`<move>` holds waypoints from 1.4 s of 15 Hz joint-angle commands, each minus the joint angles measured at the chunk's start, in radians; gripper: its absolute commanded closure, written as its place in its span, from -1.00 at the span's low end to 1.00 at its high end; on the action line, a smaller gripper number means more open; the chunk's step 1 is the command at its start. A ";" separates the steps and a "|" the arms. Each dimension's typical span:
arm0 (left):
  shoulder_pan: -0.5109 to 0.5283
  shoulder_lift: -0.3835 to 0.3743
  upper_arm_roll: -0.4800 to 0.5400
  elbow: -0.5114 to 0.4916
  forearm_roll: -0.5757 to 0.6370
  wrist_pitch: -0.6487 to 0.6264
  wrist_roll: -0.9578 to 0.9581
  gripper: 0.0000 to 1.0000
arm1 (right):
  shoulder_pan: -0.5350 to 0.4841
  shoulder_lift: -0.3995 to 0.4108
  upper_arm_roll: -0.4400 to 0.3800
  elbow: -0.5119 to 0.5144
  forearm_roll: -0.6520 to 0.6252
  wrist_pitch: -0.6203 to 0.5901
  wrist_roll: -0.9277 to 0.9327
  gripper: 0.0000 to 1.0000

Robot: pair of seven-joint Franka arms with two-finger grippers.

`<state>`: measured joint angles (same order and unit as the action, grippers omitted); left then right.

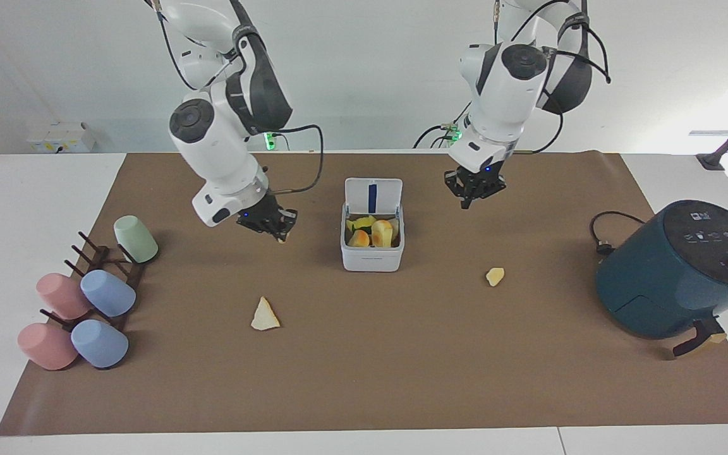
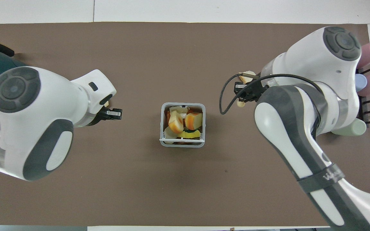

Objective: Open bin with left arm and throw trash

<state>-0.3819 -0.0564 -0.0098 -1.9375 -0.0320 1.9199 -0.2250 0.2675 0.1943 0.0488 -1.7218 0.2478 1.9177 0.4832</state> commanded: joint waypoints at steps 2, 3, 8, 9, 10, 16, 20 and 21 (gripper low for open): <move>0.147 -0.045 -0.006 -0.012 -0.009 -0.039 0.148 -1.00 | 0.142 0.033 -0.003 0.008 0.044 0.137 0.300 1.00; 0.179 -0.046 -0.004 0.001 -0.009 -0.056 0.160 -1.00 | 0.160 0.031 -0.003 -0.005 0.044 0.168 0.343 1.00; 0.290 -0.020 -0.004 0.152 -0.011 -0.189 0.232 -1.00 | 0.246 -0.007 -0.003 -0.136 0.045 0.319 0.440 -0.80; 0.311 -0.008 -0.004 0.199 -0.011 -0.231 0.240 -1.00 | 0.246 -0.010 -0.003 -0.139 0.045 0.317 0.442 -1.00; 0.325 0.010 -0.004 0.248 -0.011 -0.275 0.246 -1.00 | 0.248 -0.010 -0.003 -0.137 0.044 0.317 0.442 -1.00; 0.317 0.084 -0.009 0.336 -0.012 -0.273 0.242 -1.00 | 0.145 0.005 -0.012 -0.114 -0.016 0.320 0.058 -1.00; 0.284 0.167 -0.013 0.331 -0.012 -0.174 0.231 -1.00 | 0.020 0.013 -0.013 -0.124 -0.028 0.339 -0.362 -1.00; 0.264 0.197 -0.012 0.328 -0.012 -0.145 0.227 -1.00 | 0.000 0.016 -0.014 -0.134 -0.054 0.354 -0.441 -1.00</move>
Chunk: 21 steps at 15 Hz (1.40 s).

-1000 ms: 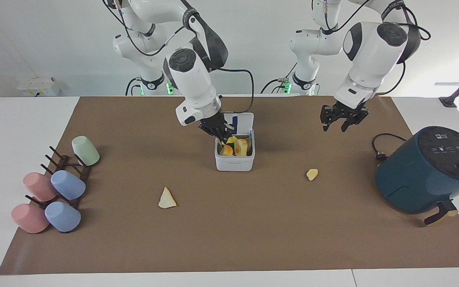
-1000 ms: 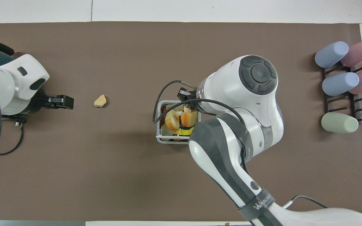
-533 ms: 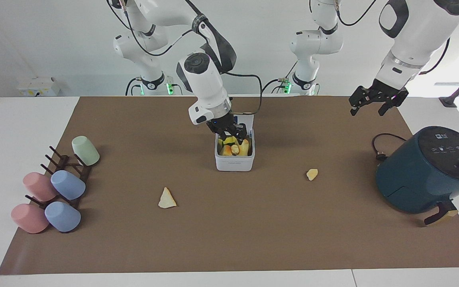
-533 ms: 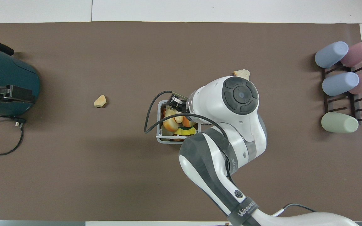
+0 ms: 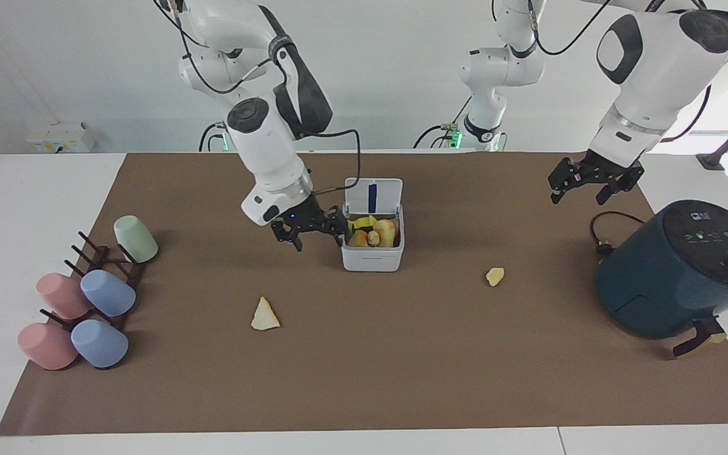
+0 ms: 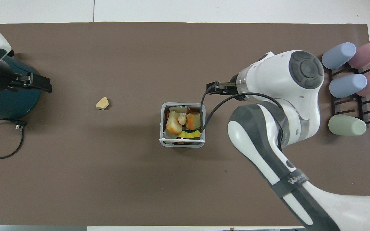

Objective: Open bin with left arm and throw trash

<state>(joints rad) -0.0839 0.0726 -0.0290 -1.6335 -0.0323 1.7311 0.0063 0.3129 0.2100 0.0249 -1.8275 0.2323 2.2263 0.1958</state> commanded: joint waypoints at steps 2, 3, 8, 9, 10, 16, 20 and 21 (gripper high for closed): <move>-0.059 0.098 0.006 -0.035 -0.011 0.135 -0.049 -1.00 | -0.080 0.037 0.012 -0.039 -0.147 0.102 -0.252 -1.00; -0.075 0.099 0.007 -0.087 -0.011 0.197 -0.057 -1.00 | -0.089 0.063 0.012 -0.039 -0.183 0.130 -0.257 -1.00; -0.106 0.142 0.006 -0.258 -0.011 0.413 -0.069 -1.00 | -0.158 0.213 0.012 -0.029 -0.202 0.346 -0.329 -1.00; -0.117 0.153 0.006 -0.293 -0.011 0.460 -0.080 -1.00 | -0.164 0.226 0.013 -0.032 -0.202 0.361 -0.332 -1.00; -0.120 0.156 0.006 -0.322 -0.011 0.491 -0.088 -1.00 | -0.166 0.232 0.013 -0.032 -0.202 0.363 -0.337 -1.00; -0.142 0.216 0.006 -0.437 -0.011 0.697 -0.123 -0.96 | -0.160 0.256 0.013 -0.039 -0.185 0.391 -0.322 -1.00; -0.140 0.199 0.006 -0.439 -0.011 0.682 -0.193 1.00 | -0.158 0.249 0.015 -0.087 -0.186 0.420 -0.329 -0.90; -0.140 0.181 0.006 -0.437 -0.011 0.659 -0.195 1.00 | -0.158 0.247 0.015 -0.090 -0.186 0.420 -0.329 -0.83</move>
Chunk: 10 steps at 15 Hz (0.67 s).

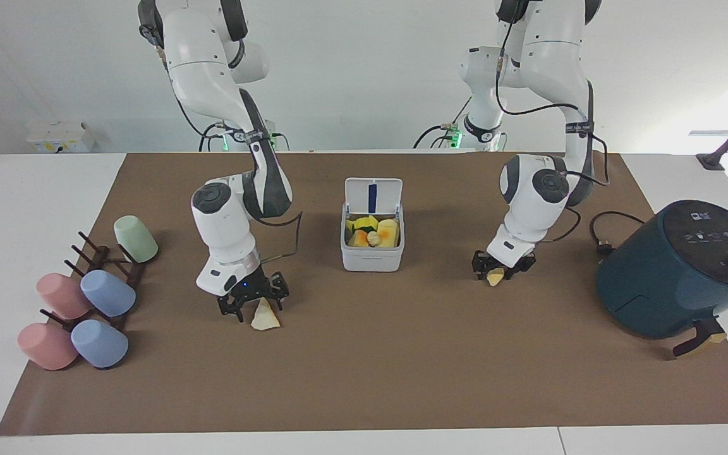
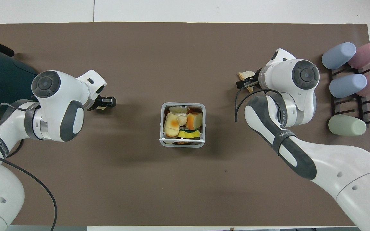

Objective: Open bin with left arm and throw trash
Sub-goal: 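Carry the tan cracker over the bin with the left gripper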

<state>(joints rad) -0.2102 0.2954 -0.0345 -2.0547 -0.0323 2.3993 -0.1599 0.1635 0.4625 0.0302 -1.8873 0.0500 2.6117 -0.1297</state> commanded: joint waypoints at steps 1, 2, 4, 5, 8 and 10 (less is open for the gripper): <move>-0.015 -0.053 0.011 -0.016 -0.011 -0.038 -0.030 1.00 | -0.007 -0.007 0.010 -0.030 -0.004 0.034 -0.002 -0.70; -0.015 -0.065 0.011 -0.016 -0.011 -0.051 -0.030 1.00 | -0.004 -0.007 0.010 -0.030 -0.002 0.034 -0.002 -0.51; -0.020 -0.106 0.010 -0.001 -0.011 -0.101 -0.041 1.00 | -0.001 -0.007 0.010 -0.030 -0.002 0.031 -0.001 -0.19; -0.031 -0.130 0.010 0.017 -0.011 -0.144 -0.064 1.00 | 0.001 -0.007 0.010 -0.030 -0.002 0.031 -0.001 -0.10; -0.073 -0.157 0.008 0.109 -0.012 -0.261 -0.177 1.00 | 0.002 -0.008 0.010 -0.030 -0.002 0.022 0.001 0.31; -0.132 -0.151 0.008 0.178 -0.012 -0.325 -0.263 1.00 | 0.001 -0.008 0.010 -0.029 -0.002 0.018 -0.001 0.74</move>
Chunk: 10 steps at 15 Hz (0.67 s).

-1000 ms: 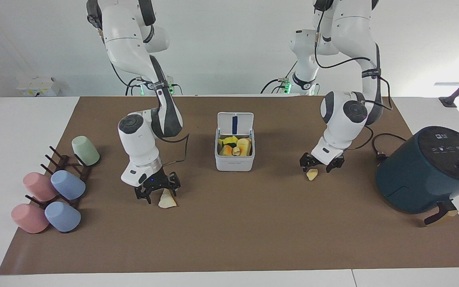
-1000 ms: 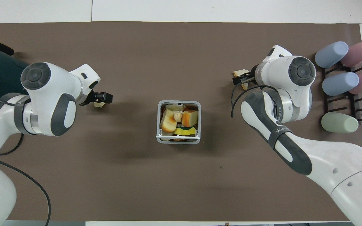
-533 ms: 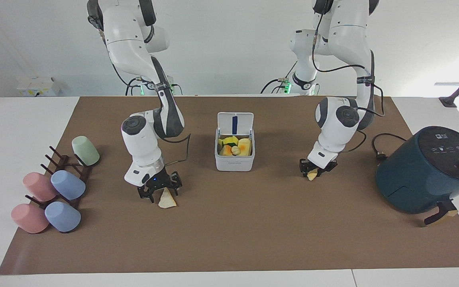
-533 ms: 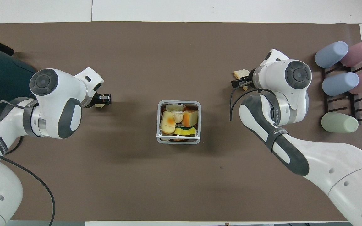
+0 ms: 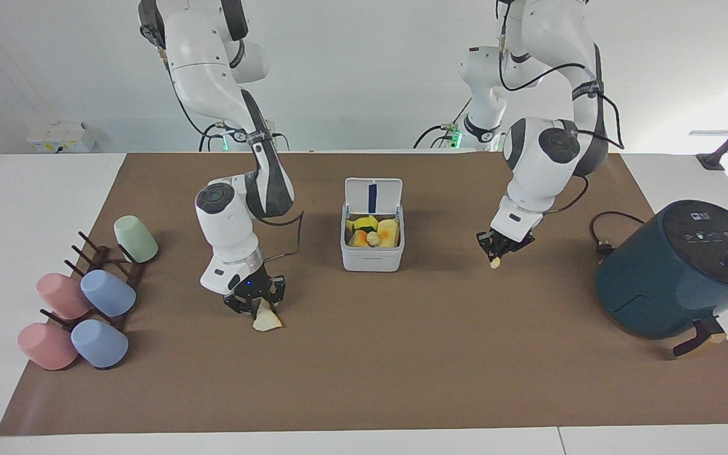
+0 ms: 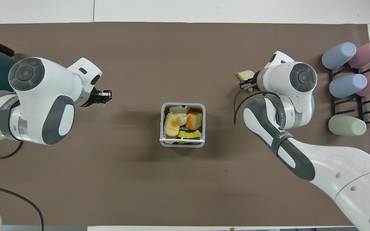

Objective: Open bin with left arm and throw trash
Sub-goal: 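Carry the tan cracker over the bin with the left gripper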

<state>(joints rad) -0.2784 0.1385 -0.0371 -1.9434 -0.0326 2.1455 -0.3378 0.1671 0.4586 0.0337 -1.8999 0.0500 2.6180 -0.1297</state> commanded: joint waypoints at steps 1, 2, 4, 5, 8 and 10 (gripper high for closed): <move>-0.096 0.010 0.011 0.075 -0.013 -0.067 -0.127 1.00 | -0.004 -0.006 0.006 -0.016 -0.004 0.005 -0.001 0.94; -0.125 0.013 0.011 0.081 -0.023 -0.047 -0.167 1.00 | -0.004 -0.006 0.006 -0.014 -0.004 -0.002 -0.001 1.00; -0.184 0.015 0.002 0.081 -0.090 -0.013 -0.191 1.00 | -0.004 -0.006 0.005 -0.011 -0.004 -0.012 -0.001 1.00; -0.215 0.015 0.000 0.077 -0.114 0.014 -0.196 1.00 | -0.004 -0.006 0.006 -0.010 -0.004 -0.013 -0.001 1.00; -0.306 0.019 -0.003 0.072 -0.174 0.036 -0.199 1.00 | -0.004 -0.009 0.006 0.012 -0.004 -0.061 -0.001 1.00; -0.358 0.018 -0.003 0.052 -0.176 0.082 -0.202 1.00 | -0.004 -0.014 0.006 0.041 -0.004 -0.111 -0.001 1.00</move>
<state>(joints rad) -0.5882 0.1514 -0.0529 -1.8772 -0.1858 2.1829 -0.5361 0.1671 0.4564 0.0345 -1.8827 0.0500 2.5664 -0.1297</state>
